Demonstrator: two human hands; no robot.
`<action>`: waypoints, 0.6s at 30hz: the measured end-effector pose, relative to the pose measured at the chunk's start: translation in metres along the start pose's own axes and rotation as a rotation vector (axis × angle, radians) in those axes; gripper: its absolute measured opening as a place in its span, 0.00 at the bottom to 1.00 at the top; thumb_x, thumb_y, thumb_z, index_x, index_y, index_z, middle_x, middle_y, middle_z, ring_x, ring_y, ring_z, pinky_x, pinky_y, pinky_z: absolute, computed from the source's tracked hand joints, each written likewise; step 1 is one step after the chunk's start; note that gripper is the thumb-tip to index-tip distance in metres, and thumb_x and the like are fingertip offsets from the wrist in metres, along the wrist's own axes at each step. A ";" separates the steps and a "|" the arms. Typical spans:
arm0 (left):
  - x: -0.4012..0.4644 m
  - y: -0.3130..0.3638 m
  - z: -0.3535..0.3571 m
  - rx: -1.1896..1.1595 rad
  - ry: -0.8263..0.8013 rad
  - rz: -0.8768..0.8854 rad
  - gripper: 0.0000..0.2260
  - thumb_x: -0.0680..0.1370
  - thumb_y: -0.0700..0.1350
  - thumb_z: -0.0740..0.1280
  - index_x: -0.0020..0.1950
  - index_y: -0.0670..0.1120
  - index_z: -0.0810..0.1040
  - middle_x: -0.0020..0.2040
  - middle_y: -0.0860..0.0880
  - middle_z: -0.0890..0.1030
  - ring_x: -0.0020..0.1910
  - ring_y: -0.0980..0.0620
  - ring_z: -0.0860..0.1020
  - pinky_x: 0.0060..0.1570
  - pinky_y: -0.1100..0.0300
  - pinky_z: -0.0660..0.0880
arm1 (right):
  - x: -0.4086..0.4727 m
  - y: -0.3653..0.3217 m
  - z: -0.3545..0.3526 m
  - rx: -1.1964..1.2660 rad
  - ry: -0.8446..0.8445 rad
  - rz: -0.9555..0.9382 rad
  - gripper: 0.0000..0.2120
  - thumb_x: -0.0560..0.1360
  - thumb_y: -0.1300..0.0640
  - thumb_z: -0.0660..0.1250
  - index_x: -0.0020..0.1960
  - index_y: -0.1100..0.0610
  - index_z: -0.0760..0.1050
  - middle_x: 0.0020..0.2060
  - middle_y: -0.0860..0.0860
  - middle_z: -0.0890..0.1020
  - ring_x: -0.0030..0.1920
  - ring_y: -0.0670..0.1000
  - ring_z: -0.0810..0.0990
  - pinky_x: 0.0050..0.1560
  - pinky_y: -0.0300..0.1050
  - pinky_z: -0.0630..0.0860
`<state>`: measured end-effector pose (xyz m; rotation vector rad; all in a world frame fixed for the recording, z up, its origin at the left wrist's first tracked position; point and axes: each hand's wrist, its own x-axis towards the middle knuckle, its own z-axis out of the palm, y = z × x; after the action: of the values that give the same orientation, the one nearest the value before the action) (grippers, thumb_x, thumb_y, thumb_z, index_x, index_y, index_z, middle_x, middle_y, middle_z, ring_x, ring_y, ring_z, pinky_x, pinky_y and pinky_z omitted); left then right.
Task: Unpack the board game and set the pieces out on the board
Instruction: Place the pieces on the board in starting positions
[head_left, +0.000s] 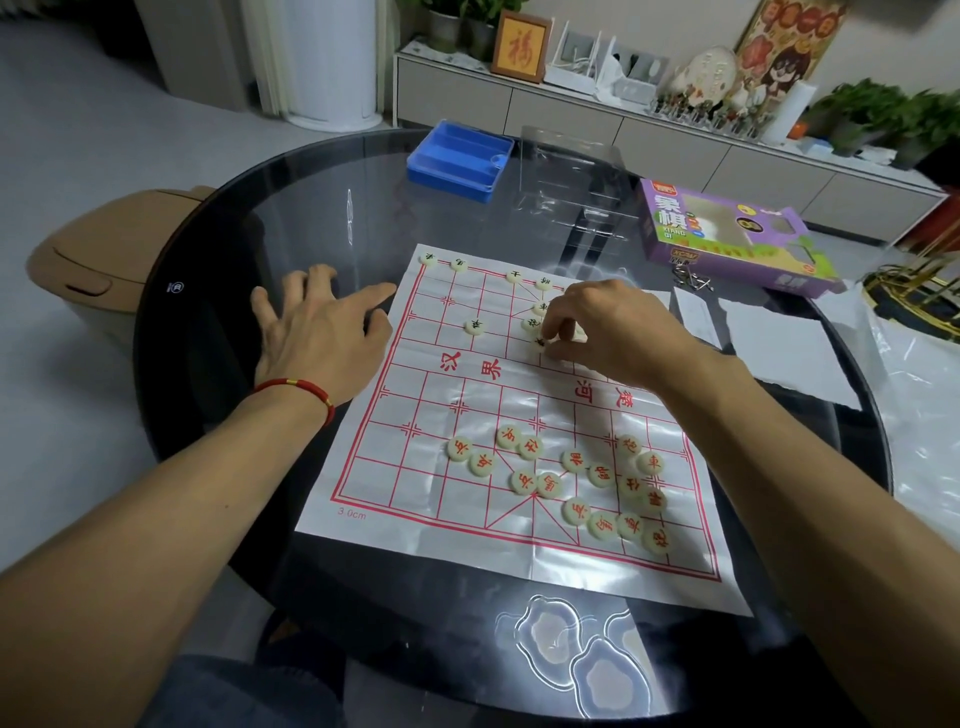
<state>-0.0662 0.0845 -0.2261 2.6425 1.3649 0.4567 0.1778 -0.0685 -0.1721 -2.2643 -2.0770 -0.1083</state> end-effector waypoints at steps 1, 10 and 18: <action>0.000 0.000 0.000 0.002 0.001 0.003 0.18 0.84 0.53 0.55 0.73 0.59 0.70 0.72 0.41 0.66 0.75 0.38 0.59 0.74 0.32 0.50 | 0.000 0.001 0.000 -0.010 -0.005 0.017 0.11 0.75 0.50 0.75 0.55 0.52 0.84 0.49 0.49 0.85 0.45 0.48 0.81 0.45 0.49 0.83; 0.000 0.000 0.000 0.003 0.001 0.003 0.18 0.84 0.53 0.55 0.73 0.59 0.70 0.73 0.41 0.66 0.74 0.38 0.60 0.74 0.32 0.50 | 0.002 -0.004 0.000 0.000 -0.035 -0.017 0.14 0.75 0.54 0.75 0.61 0.51 0.82 0.52 0.50 0.85 0.48 0.50 0.83 0.47 0.48 0.83; 0.000 0.000 0.000 0.021 -0.003 0.001 0.18 0.84 0.53 0.56 0.74 0.58 0.70 0.73 0.40 0.66 0.74 0.38 0.60 0.74 0.32 0.51 | 0.003 0.000 -0.001 -0.047 -0.009 0.024 0.14 0.74 0.50 0.75 0.58 0.52 0.83 0.50 0.49 0.85 0.46 0.49 0.82 0.46 0.49 0.83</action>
<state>-0.0661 0.0841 -0.2260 2.6594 1.3757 0.4413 0.1785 -0.0658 -0.1712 -2.3196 -2.0732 -0.1480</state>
